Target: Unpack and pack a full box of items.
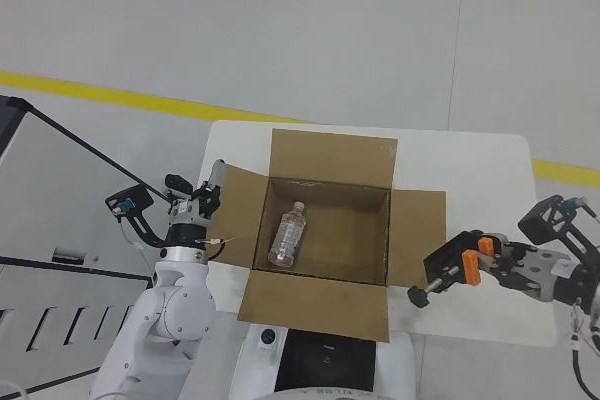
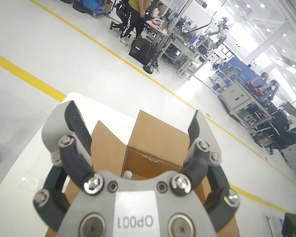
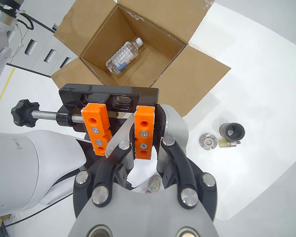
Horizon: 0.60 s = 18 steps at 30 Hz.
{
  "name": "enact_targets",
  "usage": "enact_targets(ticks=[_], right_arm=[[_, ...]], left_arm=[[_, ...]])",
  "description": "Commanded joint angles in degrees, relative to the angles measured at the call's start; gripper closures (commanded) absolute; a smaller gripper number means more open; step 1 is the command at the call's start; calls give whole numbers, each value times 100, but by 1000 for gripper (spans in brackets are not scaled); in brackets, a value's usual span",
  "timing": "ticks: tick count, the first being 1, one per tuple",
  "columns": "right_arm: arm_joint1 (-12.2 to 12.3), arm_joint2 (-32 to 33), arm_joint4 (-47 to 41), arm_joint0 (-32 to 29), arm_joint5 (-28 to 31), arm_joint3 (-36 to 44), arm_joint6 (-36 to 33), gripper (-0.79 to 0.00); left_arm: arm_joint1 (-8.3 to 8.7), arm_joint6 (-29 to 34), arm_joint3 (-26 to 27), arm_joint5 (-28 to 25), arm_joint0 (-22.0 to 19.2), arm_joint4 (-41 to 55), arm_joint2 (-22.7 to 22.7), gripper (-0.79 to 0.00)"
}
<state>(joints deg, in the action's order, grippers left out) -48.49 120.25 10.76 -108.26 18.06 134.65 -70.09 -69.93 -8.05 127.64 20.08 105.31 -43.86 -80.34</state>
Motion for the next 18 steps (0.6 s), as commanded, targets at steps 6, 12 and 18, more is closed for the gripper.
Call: enact_targets(ticks=[6, 12, 18], right_arm=[[86, -422, 86, 887, -590, -339, 388, 0], [205, -1425, 271, 1964, -821, -420, 102, 0], [207, -2718, 640, 2634, -1061, -487, 115, 0]], left_arm=[[0, 0, 0, 0, 0, 0, 0, -785], [0, 0, 0, 0, 0, 0, 0, -785], [0, 0, 0, 0, 0, 0, 0, -785]])
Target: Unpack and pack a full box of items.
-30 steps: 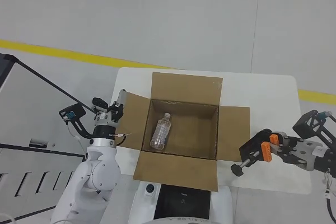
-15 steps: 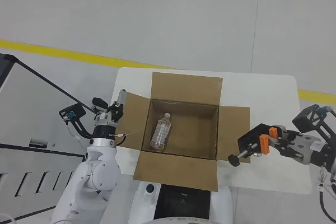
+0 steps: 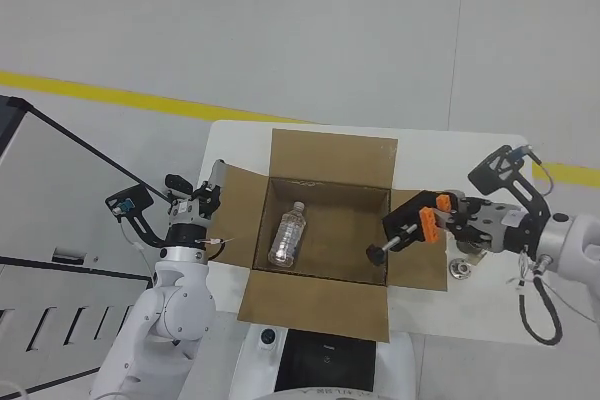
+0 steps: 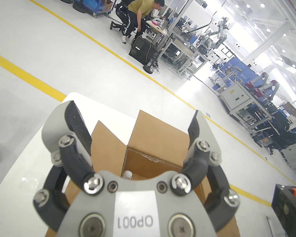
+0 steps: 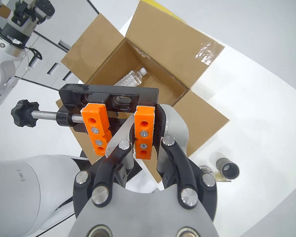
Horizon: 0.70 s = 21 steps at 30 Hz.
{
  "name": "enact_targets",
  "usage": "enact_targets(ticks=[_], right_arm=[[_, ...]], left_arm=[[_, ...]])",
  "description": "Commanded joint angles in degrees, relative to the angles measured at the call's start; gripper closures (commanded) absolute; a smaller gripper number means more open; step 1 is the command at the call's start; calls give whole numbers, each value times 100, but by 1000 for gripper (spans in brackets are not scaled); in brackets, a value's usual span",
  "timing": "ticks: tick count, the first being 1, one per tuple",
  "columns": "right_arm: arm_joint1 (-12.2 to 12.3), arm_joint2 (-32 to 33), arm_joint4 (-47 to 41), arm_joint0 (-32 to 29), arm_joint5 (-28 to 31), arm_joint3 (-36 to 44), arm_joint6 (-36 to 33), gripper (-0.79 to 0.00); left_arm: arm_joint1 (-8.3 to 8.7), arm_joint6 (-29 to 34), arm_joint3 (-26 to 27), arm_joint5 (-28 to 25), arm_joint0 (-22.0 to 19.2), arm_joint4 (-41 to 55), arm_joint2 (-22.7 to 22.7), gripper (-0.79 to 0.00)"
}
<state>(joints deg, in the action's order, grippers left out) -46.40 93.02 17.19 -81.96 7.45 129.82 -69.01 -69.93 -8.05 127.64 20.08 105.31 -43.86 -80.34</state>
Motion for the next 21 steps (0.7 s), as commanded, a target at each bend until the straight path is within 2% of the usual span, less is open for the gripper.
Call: enact_targets(ticks=[1, 13, 17, 21], right_arm=[[-1, 5, -3, 5, 0, -4, 8, 0], [-9, -99, 50, -22, 7, 37, 136, 0], [-76, -1203, 106, 468, 405, -22, 341, 0], [-307, -2864, 368, 1726, 548, -968, 350, 0]], left_arm=[[0, 0, 0, 0, 0, 0, 0, -785], [0, 0, 0, 0, 0, 0, 0, -785], [0, 0, 0, 0, 0, 0, 0, -785], [0, 0, 0, 0, 0, 0, 0, -785]])
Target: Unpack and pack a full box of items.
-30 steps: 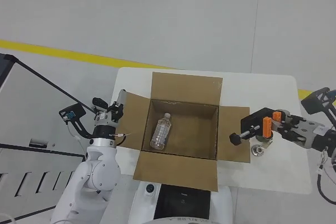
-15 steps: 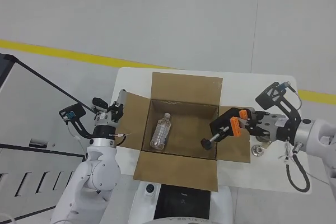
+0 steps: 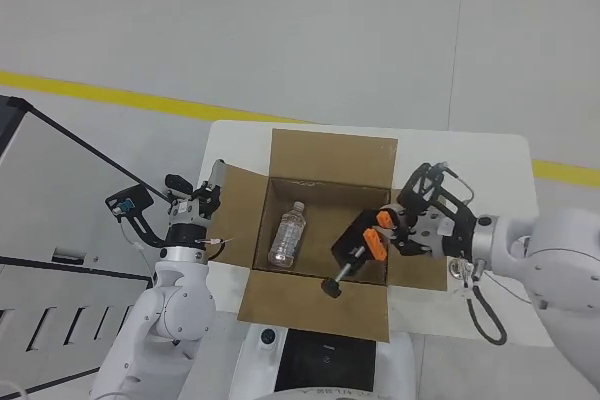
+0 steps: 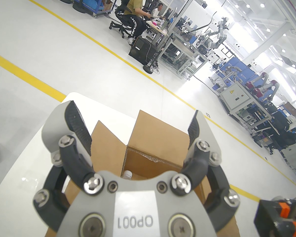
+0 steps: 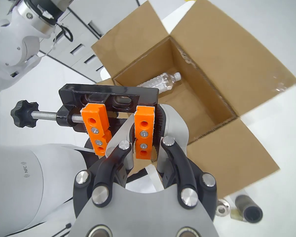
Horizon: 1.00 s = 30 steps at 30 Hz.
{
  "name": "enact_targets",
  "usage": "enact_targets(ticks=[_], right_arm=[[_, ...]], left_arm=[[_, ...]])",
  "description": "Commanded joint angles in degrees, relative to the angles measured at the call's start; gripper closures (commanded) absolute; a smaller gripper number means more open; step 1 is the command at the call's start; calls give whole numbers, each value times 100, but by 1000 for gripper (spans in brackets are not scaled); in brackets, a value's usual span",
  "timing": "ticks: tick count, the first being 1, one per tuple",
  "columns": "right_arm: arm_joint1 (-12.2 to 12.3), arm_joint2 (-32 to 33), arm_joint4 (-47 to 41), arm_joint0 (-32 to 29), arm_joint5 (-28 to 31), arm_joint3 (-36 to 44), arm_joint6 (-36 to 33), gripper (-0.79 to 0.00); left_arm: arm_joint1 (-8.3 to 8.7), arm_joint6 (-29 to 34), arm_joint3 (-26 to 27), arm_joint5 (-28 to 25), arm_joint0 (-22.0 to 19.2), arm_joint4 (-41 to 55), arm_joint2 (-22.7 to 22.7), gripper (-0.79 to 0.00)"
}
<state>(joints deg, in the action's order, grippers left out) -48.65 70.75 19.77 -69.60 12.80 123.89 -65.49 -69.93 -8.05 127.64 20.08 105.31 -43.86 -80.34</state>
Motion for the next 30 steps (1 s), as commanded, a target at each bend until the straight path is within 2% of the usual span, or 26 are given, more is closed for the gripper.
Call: enact_targets(ticks=[1, 4, 6, 12, 17, 20, 30], right_arm=[[-176, -1077, 274, 844, -34, -700, 10, 0], [-510, -2293, 943, 1820, -396, -1642, -28, 0], [-743, -2877, 1035, 2264, -605, -2240, 61, 0], [-1268, -4018, 1646, 2881, -1027, -3435, 68, 0], [-1453, -4273, 2106, 3073, -1313, -3764, -14, 0], [-1495, -4336, 2414, 3158, -1231, -3809, -131, 0], [-1478, -4379, 3064, 3301, -54, -3796, -676, 0]], left_arm=[[0, 0, 0, 0, 0, 0, 0, -785], [0, 0, 0, 0, 0, 0, 0, -785], [0, 0, 0, 0, 0, 0, 0, -785], [0, 0, 0, 0, 0, 0, 0, -785], [0, 0, 0, 0, 0, 0, 0, -785], [0, 0, 0, 0, 0, 0, 0, -785], [0, 0, 0, 0, 0, 0, 0, -785]])
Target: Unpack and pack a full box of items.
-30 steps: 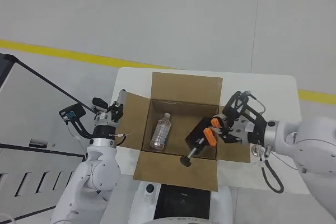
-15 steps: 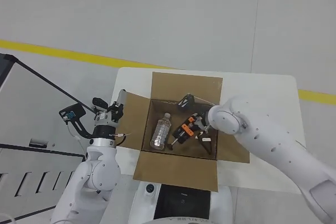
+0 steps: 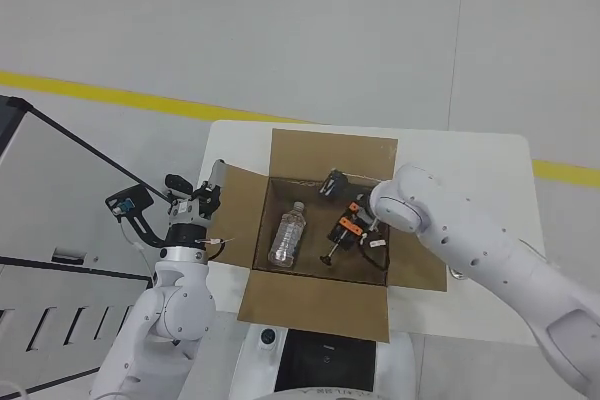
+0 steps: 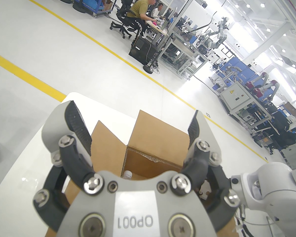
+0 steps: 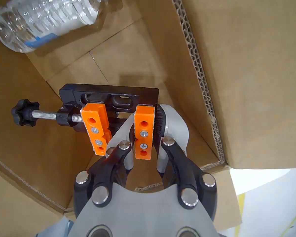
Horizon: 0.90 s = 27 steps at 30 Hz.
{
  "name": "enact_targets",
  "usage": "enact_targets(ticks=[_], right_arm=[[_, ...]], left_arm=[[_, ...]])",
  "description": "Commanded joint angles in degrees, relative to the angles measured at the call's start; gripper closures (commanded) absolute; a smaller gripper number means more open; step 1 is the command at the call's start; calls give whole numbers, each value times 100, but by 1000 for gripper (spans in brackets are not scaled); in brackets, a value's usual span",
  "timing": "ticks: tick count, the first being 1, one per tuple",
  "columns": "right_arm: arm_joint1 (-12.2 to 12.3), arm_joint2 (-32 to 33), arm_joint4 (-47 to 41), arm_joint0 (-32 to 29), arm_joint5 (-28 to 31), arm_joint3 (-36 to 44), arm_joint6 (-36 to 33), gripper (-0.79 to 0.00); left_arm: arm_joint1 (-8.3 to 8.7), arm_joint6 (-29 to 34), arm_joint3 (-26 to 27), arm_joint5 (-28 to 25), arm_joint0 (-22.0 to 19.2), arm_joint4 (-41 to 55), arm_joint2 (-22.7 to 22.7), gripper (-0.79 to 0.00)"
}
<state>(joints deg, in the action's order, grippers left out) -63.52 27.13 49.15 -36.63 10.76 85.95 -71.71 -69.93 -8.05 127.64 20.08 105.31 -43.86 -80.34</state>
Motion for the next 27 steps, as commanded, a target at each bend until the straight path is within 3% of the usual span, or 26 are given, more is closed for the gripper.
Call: enact_targets(ticks=[1, 9, 12, 16, 18, 21, 22, 27], right_arm=[[13, -28, 163, -15, 281, 14, -55, 0], [-16, -218, 1076, -121, 610, -54, -24, 0], [-64, -232, 1136, -133, 638, -128, 5, -299], [-153, -270, 1195, -104, 711, -301, 85, -339], [-196, -268, 1191, -80, 737, -395, 126, -425], [-249, -232, 1174, -52, 736, -468, 190, -400], [-262, -198, 1085, -66, 749, -454, 254, -517], [-185, 316, 306, -155, 993, -233, 632, -465]], left_arm=[[0, 0, 0, 0, 0, 0, 0, -785], [0, 0, 0, 0, 0, 0, 0, -785], [0, 0, 0, 0, 0, 0, 0, -785], [0, 0, 0, 0, 0, 0, 0, -785], [0, 0, 0, 0, 0, 0, 0, -785], [0, 0, 0, 0, 0, 0, 0, -785], [0, 0, 0, 0, 0, 0, 0, -785], [0, 0, 0, 0, 0, 0, 0, -785]])
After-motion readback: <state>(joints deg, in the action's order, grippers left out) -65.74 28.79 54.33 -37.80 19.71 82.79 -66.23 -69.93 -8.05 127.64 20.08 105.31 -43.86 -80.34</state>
